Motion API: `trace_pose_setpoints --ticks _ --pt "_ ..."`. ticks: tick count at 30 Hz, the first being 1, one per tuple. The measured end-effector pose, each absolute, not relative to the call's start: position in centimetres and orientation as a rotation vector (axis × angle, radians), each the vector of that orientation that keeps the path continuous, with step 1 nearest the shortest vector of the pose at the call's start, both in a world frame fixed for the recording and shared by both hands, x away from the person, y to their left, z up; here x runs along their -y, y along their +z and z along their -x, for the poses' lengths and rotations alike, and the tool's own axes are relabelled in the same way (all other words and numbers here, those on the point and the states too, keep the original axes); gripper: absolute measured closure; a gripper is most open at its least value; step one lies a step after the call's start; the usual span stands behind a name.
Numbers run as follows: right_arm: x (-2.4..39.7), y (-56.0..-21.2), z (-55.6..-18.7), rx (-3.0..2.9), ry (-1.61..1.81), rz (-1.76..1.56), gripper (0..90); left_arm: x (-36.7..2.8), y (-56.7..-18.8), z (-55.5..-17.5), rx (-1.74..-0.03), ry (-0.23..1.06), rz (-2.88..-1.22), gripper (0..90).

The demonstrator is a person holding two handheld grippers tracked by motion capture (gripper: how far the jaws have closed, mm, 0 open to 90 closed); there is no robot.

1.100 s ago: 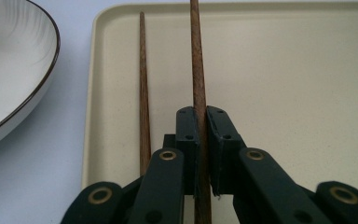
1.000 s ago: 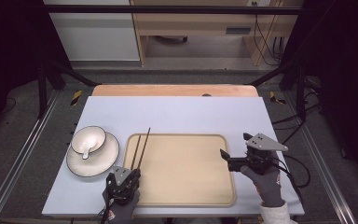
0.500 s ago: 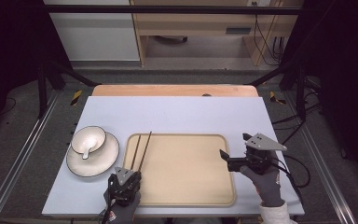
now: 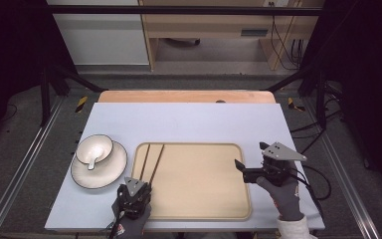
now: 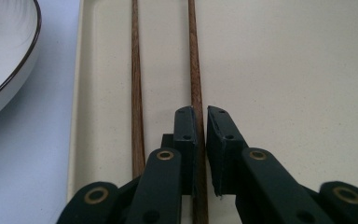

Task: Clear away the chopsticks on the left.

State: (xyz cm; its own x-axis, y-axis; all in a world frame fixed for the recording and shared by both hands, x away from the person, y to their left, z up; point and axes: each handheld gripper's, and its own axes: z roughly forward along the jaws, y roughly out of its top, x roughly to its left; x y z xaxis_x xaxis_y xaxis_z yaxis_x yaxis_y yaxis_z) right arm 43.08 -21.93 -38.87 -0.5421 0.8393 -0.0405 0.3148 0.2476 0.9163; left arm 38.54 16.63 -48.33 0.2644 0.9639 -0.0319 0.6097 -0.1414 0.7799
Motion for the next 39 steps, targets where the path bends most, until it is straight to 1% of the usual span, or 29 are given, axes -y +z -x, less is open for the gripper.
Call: trace_pose_setpoints --ticks 6,9,16,20,24,28,30,34,39 --pt "22.1 -38.7 -43.0 -1.979 1.279 -1.048 0.9 -16.8 -47.9 -38.5 -1.401 0.651 -1.845 78.6" --pt "22.2 -38.7 -43.0 -1.976 1.280 -1.049 0.8 -17.0 -47.1 -38.7 -1.365 0.631 -1.813 76.0" --pt "22.2 -38.6 -42.9 -1.972 1.289 -1.052 0.8 -17.9 -44.4 -39.2 -1.237 0.625 -1.802 69.4" --pt "22.3 -38.5 -42.8 -1.964 1.297 -1.053 0.7 -18.1 -42.9 -39.8 -1.162 0.607 -1.824 65.5" --pt "22.5 -38.4 -42.7 -1.959 1.308 -1.054 0.7 -18.6 -41.5 -40.2 -1.080 0.554 -1.856 56.7" --pt "22.7 -38.2 -42.7 -1.948 1.313 -1.058 0.5 -19.6 -40.7 -40.1 -1.016 0.575 -1.912 43.2" --pt "22.8 -38.2 -42.6 -1.946 1.313 -1.058 0.5 -20.3 -40.6 -40.0 -1.004 0.540 -1.903 37.6" --pt "22.9 -38.2 -42.6 -1.940 1.312 -1.065 0.5 -21.8 -40.9 -39.6 -0.982 0.533 -1.897 30.5" --pt "23.0 -38.4 -42.7 -1.940 1.306 -1.079 0.5 -23.0 -41.4 -39.4 -0.980 0.536 -1.905 26.5"
